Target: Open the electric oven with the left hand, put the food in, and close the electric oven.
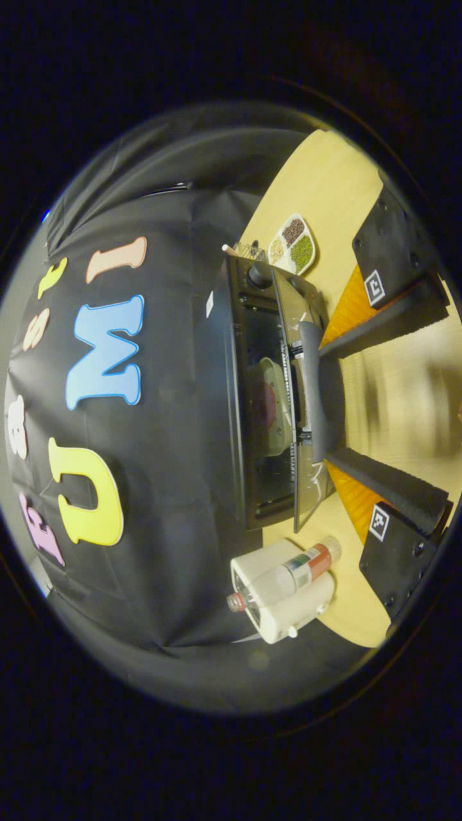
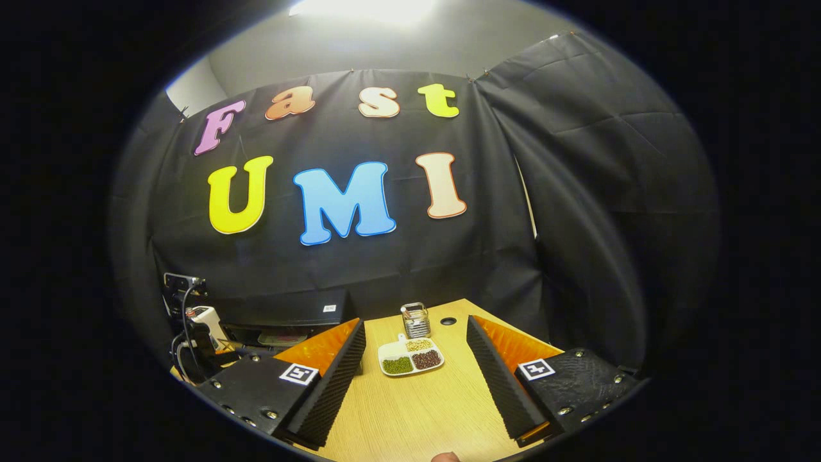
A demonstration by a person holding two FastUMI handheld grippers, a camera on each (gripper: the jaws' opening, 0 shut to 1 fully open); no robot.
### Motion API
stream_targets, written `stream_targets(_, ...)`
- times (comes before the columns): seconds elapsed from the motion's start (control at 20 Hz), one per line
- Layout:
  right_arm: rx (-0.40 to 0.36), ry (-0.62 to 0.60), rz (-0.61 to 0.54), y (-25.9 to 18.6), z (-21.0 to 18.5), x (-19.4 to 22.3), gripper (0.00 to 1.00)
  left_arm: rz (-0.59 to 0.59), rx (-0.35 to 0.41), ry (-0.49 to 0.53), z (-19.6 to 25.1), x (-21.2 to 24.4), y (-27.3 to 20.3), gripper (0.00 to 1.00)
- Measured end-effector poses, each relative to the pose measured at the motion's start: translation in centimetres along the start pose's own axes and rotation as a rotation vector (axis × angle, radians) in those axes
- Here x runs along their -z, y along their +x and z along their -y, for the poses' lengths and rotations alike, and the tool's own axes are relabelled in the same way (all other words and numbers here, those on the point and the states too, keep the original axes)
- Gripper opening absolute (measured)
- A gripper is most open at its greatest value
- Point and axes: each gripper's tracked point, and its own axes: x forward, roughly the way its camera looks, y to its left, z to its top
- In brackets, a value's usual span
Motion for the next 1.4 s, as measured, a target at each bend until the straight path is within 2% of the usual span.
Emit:
stream_targets(0.1, 0.001, -0.006, 0.001, 0.1, -0.2, 0.0, 0.98, 0.049, 0.007, -0.007, -0.5, -2.4, 0.2, 1.0)
stream_targets(0.2, -0.004, -0.011, 0.016, 0.2, -0.4, -0.5, 0.98, 0.104, 0.009, -0.013, -0.5, -4.7, -0.4, 0.91)
stream_targets(0.25, -0.008, -0.014, 0.026, -0.1, -0.3, -0.9, 0.98, 0.139, 0.006, -0.004, -0.6, -6.2, -1.1, 1.0)
stream_targets(0.3, -0.021, -0.016, 0.039, -0.4, -0.2, -1.5, 0.98, 0.164, -0.001, 0.008, -0.5, -7.4, -2.0, 1.0)
stream_targets(0.55, -0.125, -0.071, 0.089, -1.5, -0.2, -3.7, 0.98, 0.336, -0.065, 0.019, 0.0, -13.5, -10.0, 1.0)
stream_targets(0.8, -0.237, -0.155, 0.15, -4.3, 0.0, -6.3, 0.97, 0.398, -0.137, -0.005, 0.8, -15.0, -18.9, 1.0)
stream_targets(0.85, -0.258, -0.171, 0.16, -4.7, 0.2, -6.6, 0.98, 0.413, -0.153, 0.001, 0.9, -15.2, -20.8, 0.96)
stream_targets(0.9, -0.272, -0.187, 0.175, -5.2, 0.3, -7.1, 0.98, 0.427, -0.166, 0.002, 1.0, -15.6, -22.4, 1.0)
stream_targets(1.0, -0.287, -0.203, 0.192, -5.7, 0.5, -7.8, 0.98, 0.431, -0.187, -0.007, 1.2, -15.6, -25.4, 1.0)
stream_targets(1.05, -0.295, -0.201, 0.191, -6.0, 0.5, -7.7, 0.98, 0.438, -0.191, -0.012, 1.2, -15.6, -26.7, 0.96)
stream_targets(1.1, -0.303, -0.19, 0.195, -6.5, 0.3, -7.9, 0.98, 0.448, -0.194, -0.015, 1.3, -15.8, -28.0, 1.0)
stream_targets(1.3, -0.308, -0.114, 0.18, -7.4, -0.3, -7.7, 0.98, 0.469, -0.205, -0.015, 0.8, -15.8, -31.9, 1.0)
stream_targets(1.35, -0.3, -0.104, 0.178, -7.6, -0.4, -7.8, 0.98, 0.476, -0.204, -0.021, 0.6, -15.8, -32.8, 0.91)
stream_targets(1.4, -0.287, -0.104, 0.177, -7.7, -0.3, -7.7, 0.98, 0.478, -0.207, -0.024, 0.3, -15.7, -33.4, 0.91)
